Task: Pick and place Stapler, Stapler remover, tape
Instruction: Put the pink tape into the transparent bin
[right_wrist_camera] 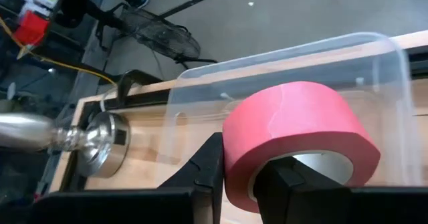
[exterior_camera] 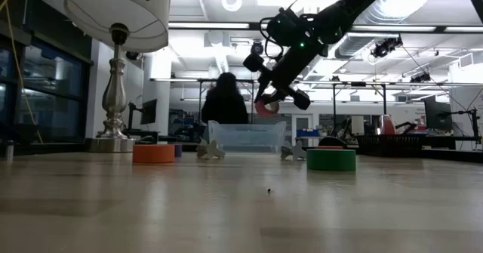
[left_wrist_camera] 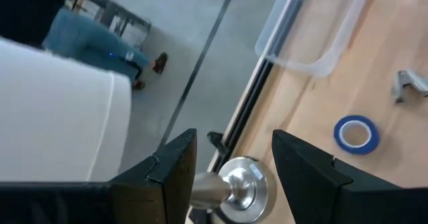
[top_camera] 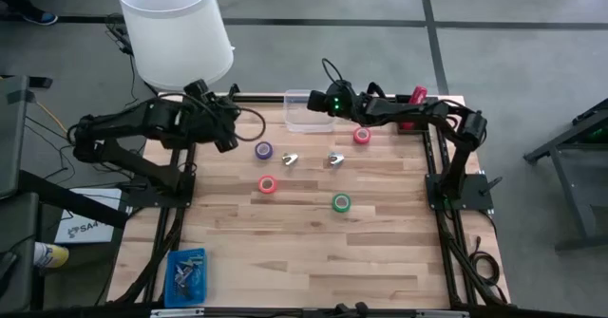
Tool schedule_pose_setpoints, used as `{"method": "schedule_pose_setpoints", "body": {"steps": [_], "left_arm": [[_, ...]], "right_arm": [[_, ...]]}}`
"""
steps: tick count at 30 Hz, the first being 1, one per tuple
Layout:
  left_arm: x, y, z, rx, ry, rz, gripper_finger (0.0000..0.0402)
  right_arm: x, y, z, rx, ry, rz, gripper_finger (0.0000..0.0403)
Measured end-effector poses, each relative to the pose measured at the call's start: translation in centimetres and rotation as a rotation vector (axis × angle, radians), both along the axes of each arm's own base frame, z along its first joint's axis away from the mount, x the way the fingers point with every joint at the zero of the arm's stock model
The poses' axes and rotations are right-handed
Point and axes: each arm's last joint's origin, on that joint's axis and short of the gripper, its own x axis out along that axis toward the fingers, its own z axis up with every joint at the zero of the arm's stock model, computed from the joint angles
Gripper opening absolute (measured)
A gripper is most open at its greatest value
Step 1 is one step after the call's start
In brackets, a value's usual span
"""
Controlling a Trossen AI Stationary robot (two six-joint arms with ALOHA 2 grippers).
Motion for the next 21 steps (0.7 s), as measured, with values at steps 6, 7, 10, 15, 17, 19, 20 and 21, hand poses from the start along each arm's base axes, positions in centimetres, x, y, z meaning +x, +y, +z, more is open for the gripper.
{"method": "schedule_pose_setpoints", "body": {"steps": [6,7,10,15,17,19,20,21], "left_arm": [[-2.0,1.2,-0.5,-0.041,-0.037,0.026,0.0190],[-2.3,1.3,-0.5,-0.048,-0.053,0.023,0.0190],[-3.1,1.6,-0.4,-0.068,-0.139,-0.010,0.0190],[-4.0,1.9,-0.5,-0.096,-0.260,-0.108,0.0190],[-4.2,2.0,-0.6,-0.097,-0.288,-0.137,0.0190],[-4.3,2.2,-0.7,-0.096,-0.303,-0.155,0.0190],[-4.4,2.3,-0.7,-0.096,-0.307,-0.161,0.0190],[-4.5,2.3,-0.8,-0.099,-0.309,-0.165,0.0190]], "right_arm": [[-0.5,-0.8,-0.1,0.031,-0.011,0.004,0.0061],[-0.5,-0.8,-0.1,0.034,-0.009,0.006,0.0061],[-0.6,-0.8,-0.2,0.048,-0.003,0.015,0.0064],[-0.6,-0.7,-0.4,0.062,0.017,0.030,0.0093],[-0.6,-0.7,-0.4,0.064,0.016,0.035,0.0112],[-0.6,-0.7,-0.4,0.067,0.016,0.043,0.0133],[-0.6,-0.7,-0.4,0.067,0.016,0.043,0.0144],[-0.6,-0.7,-0.4,0.067,0.016,0.043,0.0154]]}}
